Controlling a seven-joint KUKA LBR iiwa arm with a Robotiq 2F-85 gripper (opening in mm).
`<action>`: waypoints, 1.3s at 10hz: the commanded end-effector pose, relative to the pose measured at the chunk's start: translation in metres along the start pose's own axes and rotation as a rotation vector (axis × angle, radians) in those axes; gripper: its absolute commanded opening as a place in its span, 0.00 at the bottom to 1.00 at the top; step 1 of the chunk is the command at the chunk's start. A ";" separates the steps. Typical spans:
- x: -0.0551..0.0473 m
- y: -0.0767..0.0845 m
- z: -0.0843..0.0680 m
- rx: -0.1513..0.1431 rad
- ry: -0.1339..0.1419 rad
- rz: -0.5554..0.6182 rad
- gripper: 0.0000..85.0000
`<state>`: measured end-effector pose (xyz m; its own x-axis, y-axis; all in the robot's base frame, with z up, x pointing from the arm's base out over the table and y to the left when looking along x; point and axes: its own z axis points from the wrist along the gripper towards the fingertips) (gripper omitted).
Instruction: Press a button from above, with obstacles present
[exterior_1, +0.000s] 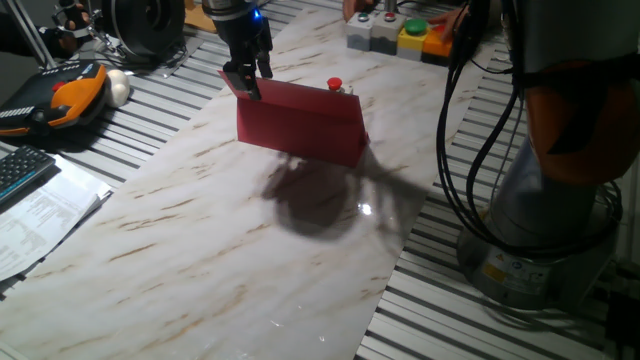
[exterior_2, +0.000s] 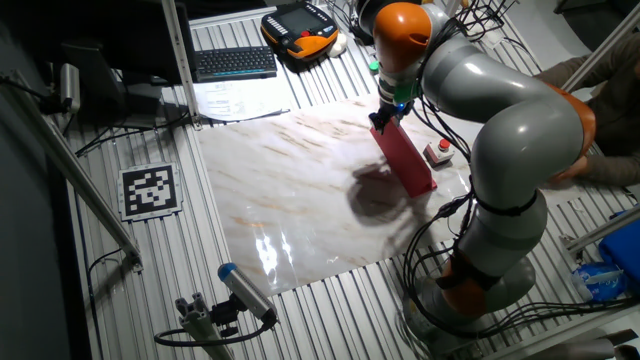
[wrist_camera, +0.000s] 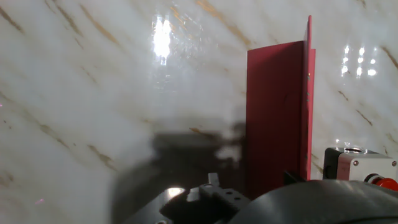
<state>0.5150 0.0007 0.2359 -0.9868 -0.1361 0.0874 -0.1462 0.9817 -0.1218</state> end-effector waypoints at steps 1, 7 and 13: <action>0.000 0.000 0.000 0.000 0.001 -0.001 0.00; 0.000 0.000 0.000 0.000 0.002 -0.004 0.00; 0.000 0.000 0.000 -0.002 0.003 -0.031 0.00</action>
<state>0.5148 0.0007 0.2360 -0.9815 -0.1661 0.0955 -0.1768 0.9773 -0.1166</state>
